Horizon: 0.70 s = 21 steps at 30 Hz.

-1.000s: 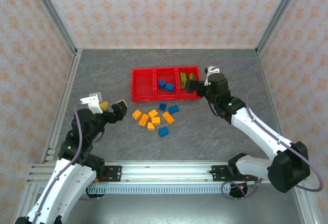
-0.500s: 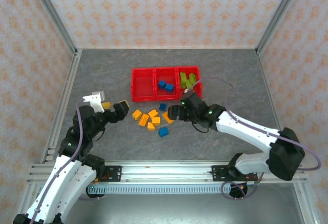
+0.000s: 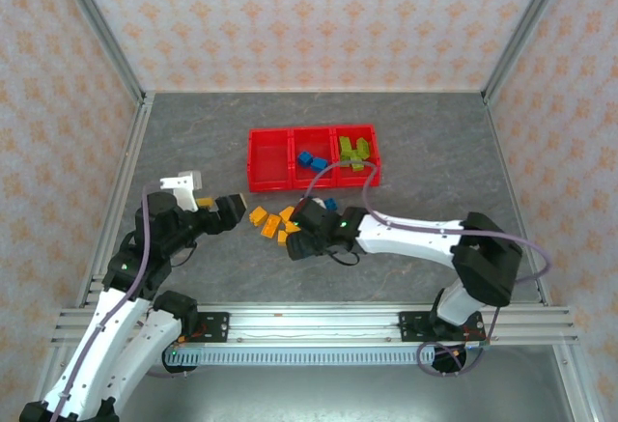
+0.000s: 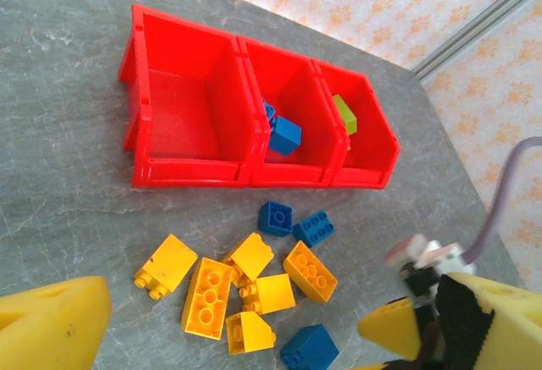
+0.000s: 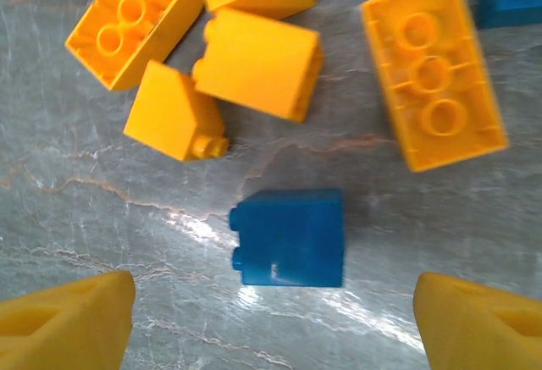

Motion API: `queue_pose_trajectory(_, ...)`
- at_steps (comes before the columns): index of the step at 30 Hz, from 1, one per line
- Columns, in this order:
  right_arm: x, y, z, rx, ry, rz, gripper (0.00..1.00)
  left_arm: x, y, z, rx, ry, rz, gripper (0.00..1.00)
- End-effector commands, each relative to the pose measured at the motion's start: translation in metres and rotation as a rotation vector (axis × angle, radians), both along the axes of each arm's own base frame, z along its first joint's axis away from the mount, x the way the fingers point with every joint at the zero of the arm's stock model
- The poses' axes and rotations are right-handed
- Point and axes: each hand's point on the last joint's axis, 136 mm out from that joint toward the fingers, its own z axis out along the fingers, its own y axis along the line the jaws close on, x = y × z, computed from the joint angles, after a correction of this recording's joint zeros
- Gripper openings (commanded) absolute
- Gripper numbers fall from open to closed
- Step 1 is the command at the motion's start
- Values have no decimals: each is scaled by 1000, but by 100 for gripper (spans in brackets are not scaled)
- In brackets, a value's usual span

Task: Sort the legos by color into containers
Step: Pick up the lego from the bottom-center of the table.

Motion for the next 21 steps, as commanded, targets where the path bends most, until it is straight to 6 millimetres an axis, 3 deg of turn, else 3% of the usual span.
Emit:
queue_pose_trajectory(1, 3, -4, -8, -94, -20, 26, 84, -4, 0, -4, 8, 13, -4, 99)
queue_pose_trajectory(11, 13, -7, -31, -222, -19, 15, 80, 0, 6, -4, 11, -11, 37, 99)
queue_pose_trajectory(16, 15, -7, -42, -264, -22, 32, 72, 1, 9, -5, 15, -12, 51, 99)
queue_pose_trajectory(21, 16, -6, -54, -296, -9, 53, 58, 2, 9, -6, 16, -12, 50, 99)
